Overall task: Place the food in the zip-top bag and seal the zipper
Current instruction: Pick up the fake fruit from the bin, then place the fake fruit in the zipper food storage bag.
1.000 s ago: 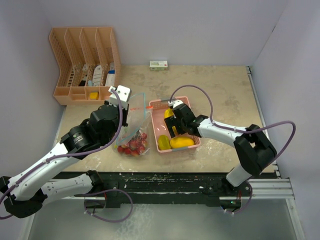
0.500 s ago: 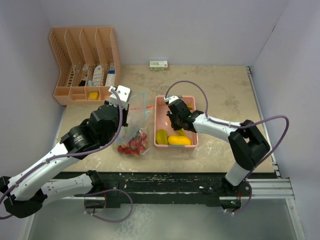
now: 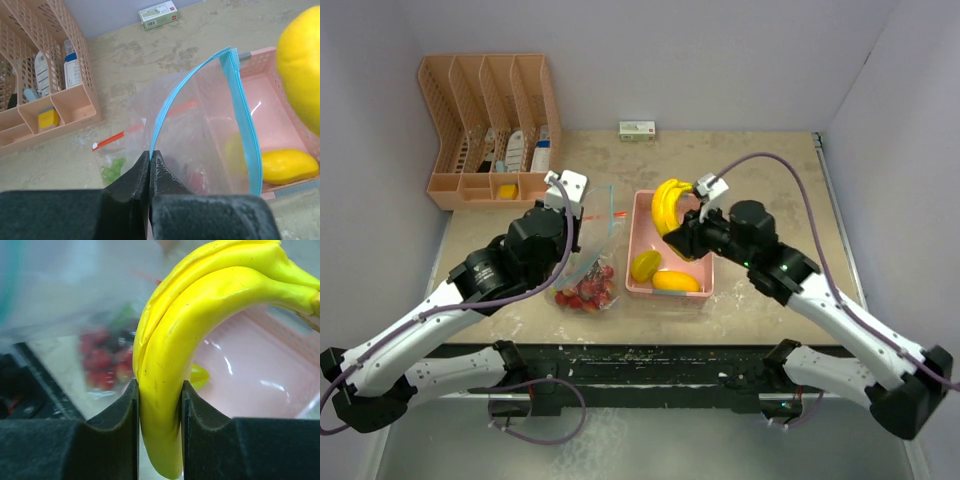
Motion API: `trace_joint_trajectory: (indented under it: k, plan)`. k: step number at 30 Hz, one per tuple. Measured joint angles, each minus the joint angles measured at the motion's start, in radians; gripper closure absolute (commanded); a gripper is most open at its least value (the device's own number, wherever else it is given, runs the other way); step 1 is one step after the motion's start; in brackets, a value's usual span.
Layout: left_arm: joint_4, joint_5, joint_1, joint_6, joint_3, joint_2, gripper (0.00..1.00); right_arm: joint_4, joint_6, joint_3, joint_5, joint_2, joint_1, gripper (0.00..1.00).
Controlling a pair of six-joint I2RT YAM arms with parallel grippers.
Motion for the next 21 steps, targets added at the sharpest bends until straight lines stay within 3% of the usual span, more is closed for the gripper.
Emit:
trace_joint_trajectory:
  k: [5, 8, 15, 21]
  plan:
    - [0.013, 0.01, 0.0, -0.01, 0.0, 0.02, 1.0, 0.121, -0.005, -0.075, -0.299, -0.227, 0.0, 1.0]
    - [0.023, 0.014, 0.0, -0.013, 0.0, 0.025, 1.0, 0.199, 0.011, -0.091, -0.483, -0.271, 0.0, 1.0]
    - [0.027, 0.014, 0.0, -0.014, -0.001, 0.025, 1.0, 0.6, 0.202, -0.167, -0.84, -0.216, 0.001, 1.0]
    - [0.03, 0.017, 0.0, -0.014, -0.002, 0.023, 1.0, 0.884, 0.361, -0.209, -0.969, -0.126, 0.001, 1.0]
